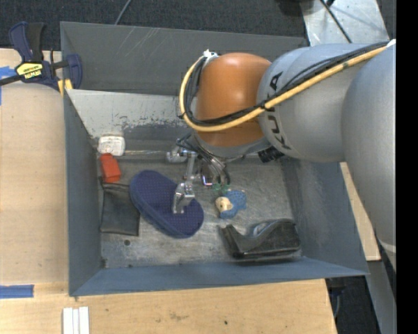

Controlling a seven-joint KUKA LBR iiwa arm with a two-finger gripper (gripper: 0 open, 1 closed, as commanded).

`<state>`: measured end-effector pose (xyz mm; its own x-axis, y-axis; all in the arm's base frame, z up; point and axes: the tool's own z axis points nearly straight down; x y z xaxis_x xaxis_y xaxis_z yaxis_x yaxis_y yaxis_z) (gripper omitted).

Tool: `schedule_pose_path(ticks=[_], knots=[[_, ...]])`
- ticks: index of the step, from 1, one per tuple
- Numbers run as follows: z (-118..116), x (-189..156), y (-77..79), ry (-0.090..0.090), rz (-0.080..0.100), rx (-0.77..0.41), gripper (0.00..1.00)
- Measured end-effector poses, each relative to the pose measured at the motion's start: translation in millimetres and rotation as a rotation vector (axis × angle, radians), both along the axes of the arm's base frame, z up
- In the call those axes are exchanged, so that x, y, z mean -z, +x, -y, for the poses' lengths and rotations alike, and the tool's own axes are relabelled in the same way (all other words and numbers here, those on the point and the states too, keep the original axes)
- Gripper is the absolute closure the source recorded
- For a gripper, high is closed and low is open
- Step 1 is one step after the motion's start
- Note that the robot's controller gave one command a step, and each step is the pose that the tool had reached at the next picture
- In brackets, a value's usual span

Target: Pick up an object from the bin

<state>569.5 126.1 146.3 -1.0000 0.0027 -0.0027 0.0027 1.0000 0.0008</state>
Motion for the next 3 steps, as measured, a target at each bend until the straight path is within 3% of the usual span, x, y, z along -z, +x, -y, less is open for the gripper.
schedule_pose_path(ticks=[1,2,3], knots=[[15.1,60.4,18.6,0.004,0.001,0.133,0.0],[28.8,66.9,15.5,0.012,0.012,-0.049,0.0],[29.5,65.9,13.5,0.009,-0.001,-0.051,1.0]])
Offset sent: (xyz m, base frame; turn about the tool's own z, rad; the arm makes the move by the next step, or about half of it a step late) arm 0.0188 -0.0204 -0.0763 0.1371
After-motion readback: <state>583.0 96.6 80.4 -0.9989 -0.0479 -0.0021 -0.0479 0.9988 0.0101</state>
